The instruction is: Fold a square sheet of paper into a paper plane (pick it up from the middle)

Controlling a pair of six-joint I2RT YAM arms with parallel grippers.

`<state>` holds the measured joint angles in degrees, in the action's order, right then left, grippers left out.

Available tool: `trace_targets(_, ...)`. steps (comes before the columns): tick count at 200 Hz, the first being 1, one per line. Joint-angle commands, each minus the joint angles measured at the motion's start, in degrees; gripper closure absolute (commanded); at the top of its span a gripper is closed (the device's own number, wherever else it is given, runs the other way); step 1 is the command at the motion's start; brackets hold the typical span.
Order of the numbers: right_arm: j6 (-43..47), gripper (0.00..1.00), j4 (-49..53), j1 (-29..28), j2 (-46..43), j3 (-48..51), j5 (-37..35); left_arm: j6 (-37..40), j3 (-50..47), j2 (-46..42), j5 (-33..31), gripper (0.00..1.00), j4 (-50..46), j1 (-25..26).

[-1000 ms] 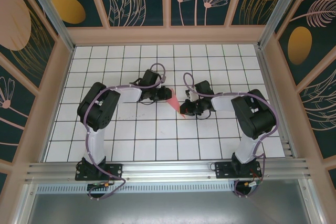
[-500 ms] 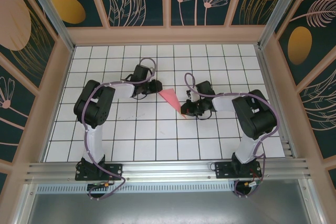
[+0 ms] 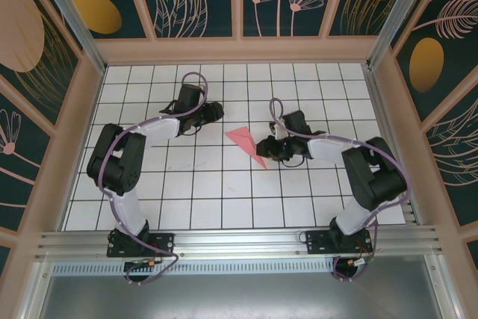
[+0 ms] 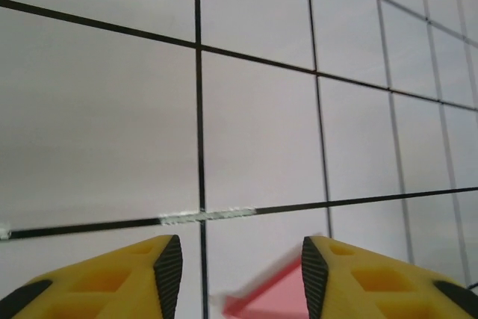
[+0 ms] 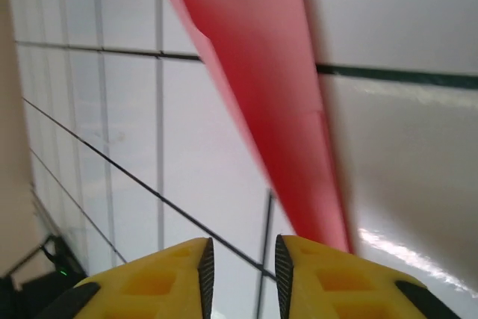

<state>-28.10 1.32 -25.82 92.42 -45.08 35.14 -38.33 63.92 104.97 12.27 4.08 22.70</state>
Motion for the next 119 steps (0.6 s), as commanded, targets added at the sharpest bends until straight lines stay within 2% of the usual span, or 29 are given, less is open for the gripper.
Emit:
trace_targets(1, -1.0, 0.58, -0.5, 0.9, -5.6, -1.3, -6.1, -4.9, -3.3, -3.4, -0.3, 0.47, -1.8, 0.6)
trace_targets(31, -0.9, 0.46, 0.1, 2.3, -9.9, 1.6, -16.7, -8.9, -4.3, -5.9, -3.6, 0.4, -5.9, 4.5)
trace_targets(51, -1.8, 0.37, -0.6, 3.4, -11.7, 3.9, -21.0, -13.5, -1.6, -4.2, -9.4, 0.34, -13.5, 8.7)
trace_targets(80, -3.4, 0.28, -1.7, 4.7, -13.0, 6.9, -24.7, -19.6, 0.9, -1.3, -10.7, 0.31, -15.9, 14.4)
trace_targets(119, -4.1, 0.26, -2.2, 5.7, -13.2, 9.3, -25.6, -22.7, 7.8, 3.9, -12.2, 0.28, -20.0, 18.4)
